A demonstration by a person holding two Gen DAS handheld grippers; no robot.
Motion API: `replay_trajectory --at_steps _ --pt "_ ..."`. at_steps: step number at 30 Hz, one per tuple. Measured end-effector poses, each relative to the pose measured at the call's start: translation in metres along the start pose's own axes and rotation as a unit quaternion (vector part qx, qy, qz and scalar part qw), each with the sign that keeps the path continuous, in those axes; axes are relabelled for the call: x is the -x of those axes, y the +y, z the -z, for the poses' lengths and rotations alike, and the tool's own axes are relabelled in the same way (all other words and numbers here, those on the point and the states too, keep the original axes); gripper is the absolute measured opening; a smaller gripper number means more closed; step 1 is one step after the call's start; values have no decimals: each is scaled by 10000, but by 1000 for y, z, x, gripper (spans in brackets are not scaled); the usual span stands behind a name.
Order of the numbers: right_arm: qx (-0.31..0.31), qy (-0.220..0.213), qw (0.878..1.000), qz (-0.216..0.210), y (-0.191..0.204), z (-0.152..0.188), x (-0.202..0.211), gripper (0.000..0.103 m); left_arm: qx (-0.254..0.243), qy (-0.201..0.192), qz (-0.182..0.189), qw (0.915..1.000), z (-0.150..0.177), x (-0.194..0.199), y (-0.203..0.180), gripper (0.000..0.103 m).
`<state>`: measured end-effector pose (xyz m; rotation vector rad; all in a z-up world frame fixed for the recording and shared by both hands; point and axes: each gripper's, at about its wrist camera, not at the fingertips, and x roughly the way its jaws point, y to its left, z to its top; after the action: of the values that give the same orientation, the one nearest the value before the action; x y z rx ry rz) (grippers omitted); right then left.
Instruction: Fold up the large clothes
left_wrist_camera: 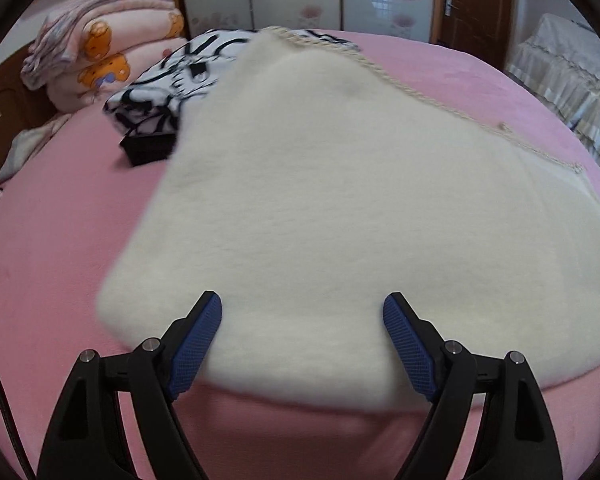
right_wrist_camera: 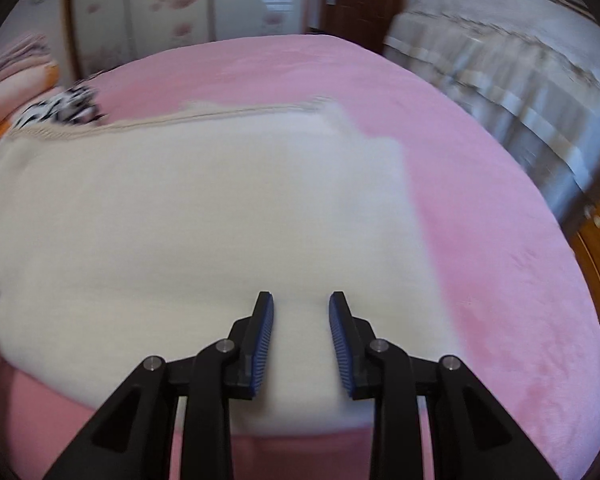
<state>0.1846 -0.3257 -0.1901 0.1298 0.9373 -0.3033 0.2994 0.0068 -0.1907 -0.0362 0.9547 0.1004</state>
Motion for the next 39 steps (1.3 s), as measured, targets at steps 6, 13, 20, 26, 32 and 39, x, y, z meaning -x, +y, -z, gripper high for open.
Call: replay_trajectory --at_steps 6,13,20,26,32,39 --pt "35 34 9999 138 -3 7 8 21 103 73 -66 9999 3 1 22 83" --pt "-28 91 9994 319 1 7 10 25 79 181 -91 9998 -1 1 20 83" --pt "-44 178 9993 324 2 9 22 25 65 286 -143 9995 1 12 22 83" --pt "-223 277 9993 148 5 22 44 26 79 453 -61 9989 11 34 30 83" --pt "-362 389 9985 -120 14 45 67 26 95 645 13 9979 31 58 36 83" --pt "-102 444 9980 -430 44 71 92 26 195 911 368 9950 56 81 42 83"
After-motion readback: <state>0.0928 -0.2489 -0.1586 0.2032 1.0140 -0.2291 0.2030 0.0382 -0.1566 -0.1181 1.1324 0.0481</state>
